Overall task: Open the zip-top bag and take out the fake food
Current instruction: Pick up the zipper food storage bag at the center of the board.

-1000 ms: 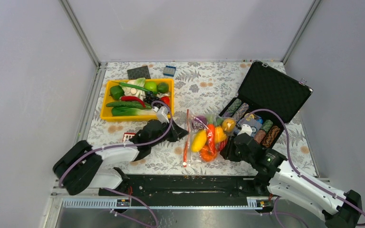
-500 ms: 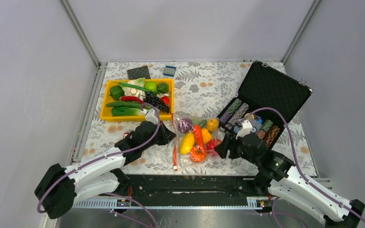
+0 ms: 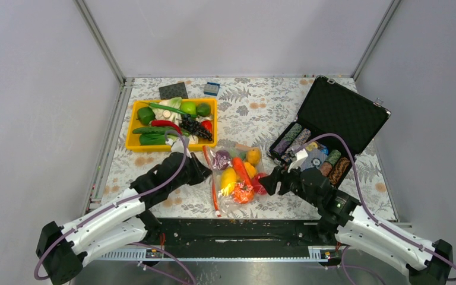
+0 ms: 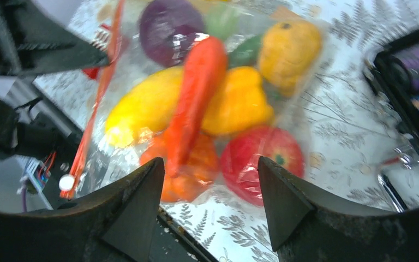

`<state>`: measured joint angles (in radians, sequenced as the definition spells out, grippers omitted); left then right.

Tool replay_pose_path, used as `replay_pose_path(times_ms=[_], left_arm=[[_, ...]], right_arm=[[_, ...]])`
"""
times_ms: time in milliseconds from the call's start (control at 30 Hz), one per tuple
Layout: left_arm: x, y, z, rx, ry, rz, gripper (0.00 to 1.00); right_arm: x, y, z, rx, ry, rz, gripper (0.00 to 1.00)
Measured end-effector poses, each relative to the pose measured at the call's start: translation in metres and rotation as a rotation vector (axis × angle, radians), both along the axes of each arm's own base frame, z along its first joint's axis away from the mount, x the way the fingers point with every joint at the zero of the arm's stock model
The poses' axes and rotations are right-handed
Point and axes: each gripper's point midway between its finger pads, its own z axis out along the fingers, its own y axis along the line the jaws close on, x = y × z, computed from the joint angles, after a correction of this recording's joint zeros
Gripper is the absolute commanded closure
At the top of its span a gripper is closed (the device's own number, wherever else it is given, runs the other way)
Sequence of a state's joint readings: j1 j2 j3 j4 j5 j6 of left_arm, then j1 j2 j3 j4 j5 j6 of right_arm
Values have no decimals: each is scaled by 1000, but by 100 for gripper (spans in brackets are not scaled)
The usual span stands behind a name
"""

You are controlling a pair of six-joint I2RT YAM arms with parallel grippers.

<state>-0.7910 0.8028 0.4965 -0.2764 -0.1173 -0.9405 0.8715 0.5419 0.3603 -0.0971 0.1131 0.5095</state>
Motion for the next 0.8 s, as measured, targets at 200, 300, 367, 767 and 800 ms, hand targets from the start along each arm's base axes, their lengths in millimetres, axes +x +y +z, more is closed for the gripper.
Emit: replay_pose_path(times_ms=[200, 300, 367, 767, 800], left_arm=[[6, -2, 31, -22, 40, 64, 100], [9, -4, 45, -31, 58, 92, 100], [11, -5, 52, -33, 70, 107, 100], [16, -8, 71, -39, 147, 173, 100], [15, -8, 72, -37, 153, 178, 100]], right_arm=[[-26, 23, 27, -30, -217, 209, 27], [-35, 32, 32, -94, -304, 290, 27], [-42, 39, 35, -139, -351, 341, 27], [-98, 89, 48, -292, -703, 564, 27], [-102, 94, 49, -301, -729, 564, 27]])
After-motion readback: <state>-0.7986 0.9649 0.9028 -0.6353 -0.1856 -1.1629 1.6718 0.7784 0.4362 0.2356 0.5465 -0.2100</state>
